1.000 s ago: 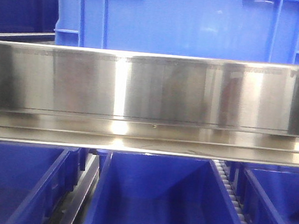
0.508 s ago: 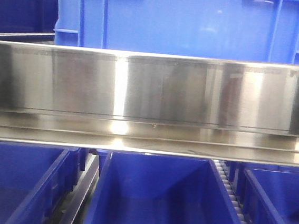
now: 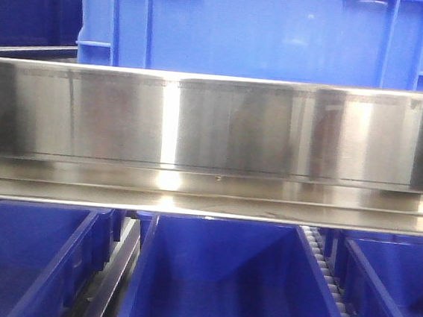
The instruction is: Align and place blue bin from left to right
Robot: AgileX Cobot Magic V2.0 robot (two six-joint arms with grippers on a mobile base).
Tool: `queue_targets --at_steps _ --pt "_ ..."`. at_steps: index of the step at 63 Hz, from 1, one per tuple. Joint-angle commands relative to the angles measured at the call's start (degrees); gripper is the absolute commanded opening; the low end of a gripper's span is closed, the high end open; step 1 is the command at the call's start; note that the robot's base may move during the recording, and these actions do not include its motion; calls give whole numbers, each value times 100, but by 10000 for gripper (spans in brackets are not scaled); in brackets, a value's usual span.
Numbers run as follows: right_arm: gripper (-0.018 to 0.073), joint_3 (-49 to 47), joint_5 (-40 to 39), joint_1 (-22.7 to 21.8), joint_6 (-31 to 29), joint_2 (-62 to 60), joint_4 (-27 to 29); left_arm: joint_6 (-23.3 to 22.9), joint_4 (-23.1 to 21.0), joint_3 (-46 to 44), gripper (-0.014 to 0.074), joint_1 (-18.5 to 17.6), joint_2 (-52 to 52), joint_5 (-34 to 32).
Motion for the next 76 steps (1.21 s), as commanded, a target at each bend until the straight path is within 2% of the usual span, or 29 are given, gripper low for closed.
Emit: queue_targets --at_steps 1,6,10,19,23,28,61,76 --pt "431 -56 -88 -6 6 -6 -71 12 11 -28 503 0 -27 -26" --pt "310 -56 -39 -6 52 -6 -71 12 11 -28 453 0 -27 -26" --pt "203 -56 13 -6 52 -6 -71 12 11 -28 370 0 -27 -26" --pt "-90 -56 55 -6 52 -6 -71 12 11 -28 86 0 -27 -26" --pt "-76 -56 55 -6 52 -6 -71 12 11 -28 -46 0 -27 -15" --pt "-73 -56 55 -6 52 -6 -71 12 11 -28 2 0 -27 -5" --pt "-78 -56 -6 -6 52 -583 -71 12 110 -612 -16 0 -319 438" --pt "-78 -187 -22 -6 52 -997 -71 12 119 -872 -16 -28 -580 438"
